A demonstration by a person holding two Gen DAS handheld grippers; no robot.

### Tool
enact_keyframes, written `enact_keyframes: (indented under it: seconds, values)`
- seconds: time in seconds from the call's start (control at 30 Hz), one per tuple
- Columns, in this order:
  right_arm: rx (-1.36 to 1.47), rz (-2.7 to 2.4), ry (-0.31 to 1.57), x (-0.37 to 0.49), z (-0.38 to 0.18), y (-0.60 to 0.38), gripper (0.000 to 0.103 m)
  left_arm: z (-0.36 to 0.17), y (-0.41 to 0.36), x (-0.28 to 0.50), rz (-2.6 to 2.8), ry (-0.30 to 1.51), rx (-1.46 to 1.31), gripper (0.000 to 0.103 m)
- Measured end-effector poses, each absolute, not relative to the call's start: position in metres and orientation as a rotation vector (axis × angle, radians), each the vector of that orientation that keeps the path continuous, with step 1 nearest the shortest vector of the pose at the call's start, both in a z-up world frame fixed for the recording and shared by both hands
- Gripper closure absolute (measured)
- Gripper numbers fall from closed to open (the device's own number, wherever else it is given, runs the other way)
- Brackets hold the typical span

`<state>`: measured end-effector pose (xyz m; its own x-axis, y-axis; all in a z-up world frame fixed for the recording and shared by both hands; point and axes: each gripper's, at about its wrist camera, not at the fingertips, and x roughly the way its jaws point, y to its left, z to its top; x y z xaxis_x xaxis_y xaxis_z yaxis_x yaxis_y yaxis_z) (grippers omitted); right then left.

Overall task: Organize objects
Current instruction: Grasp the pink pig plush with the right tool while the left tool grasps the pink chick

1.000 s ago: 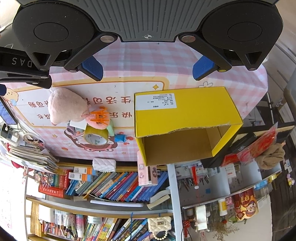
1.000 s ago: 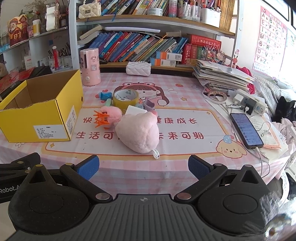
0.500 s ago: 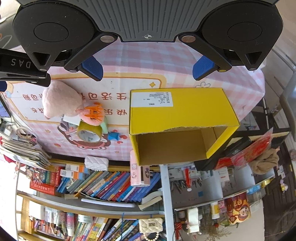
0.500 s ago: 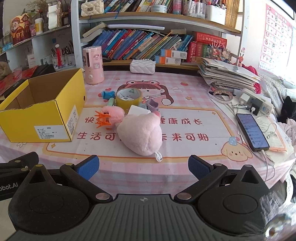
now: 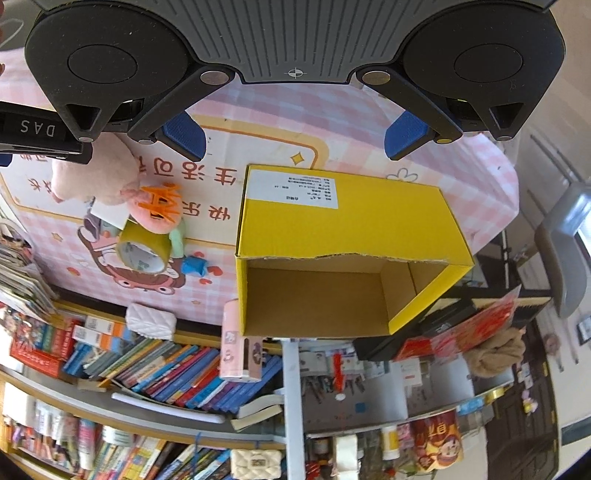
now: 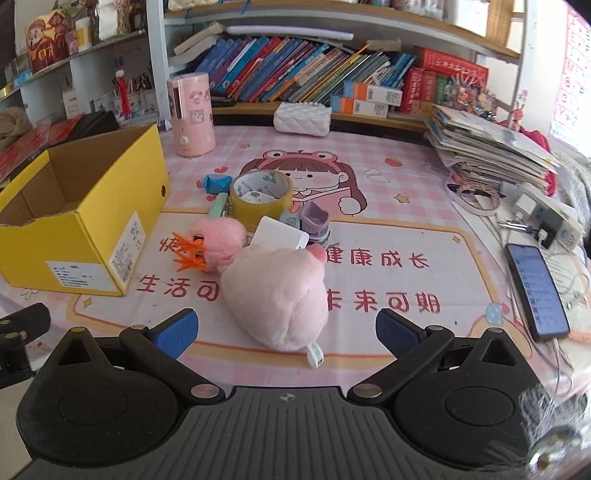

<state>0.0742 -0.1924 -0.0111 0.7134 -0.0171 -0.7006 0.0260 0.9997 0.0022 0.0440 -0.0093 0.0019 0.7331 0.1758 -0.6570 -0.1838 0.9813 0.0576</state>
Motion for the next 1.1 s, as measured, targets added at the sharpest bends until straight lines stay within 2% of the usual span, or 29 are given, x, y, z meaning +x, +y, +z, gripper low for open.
enact_keyframes:
  seconds: [0.6,0.67,0.7,0.77,0.83,1.1]
  values:
    - [-0.172,0.172,0.884,0.138,-0.054,-0.191,0.001,-0.015,-0.025,0.066,0.342,0.823,-0.050,0.000]
    - [-0.200,0.180,0.874,0.137,-0.056,-0.192,0.003,-0.016,-0.030,0.067,0.337,0.829,-0.044,0.000]
    - [-0.207,0.186,0.870,0.137,-0.056,-0.194,0.009,-0.016,-0.034,0.069,0.331,0.831,-0.042,0.000]
    - [-0.206,0.222,0.864,0.137,-0.056,-0.199,0.028,-0.017,-0.040,0.072,0.313,0.832,-0.037,0.000]
    - [-0.209,0.247,0.857,0.135,-0.054,-0.204,0.037,-0.018,-0.047,0.075,0.289,0.829,-0.032,0.000]
    - [-0.182,0.208,0.698,0.119,-0.018,-0.239,0.039,-0.023,-0.080,0.099,0.173,0.832,-0.015,0.000]
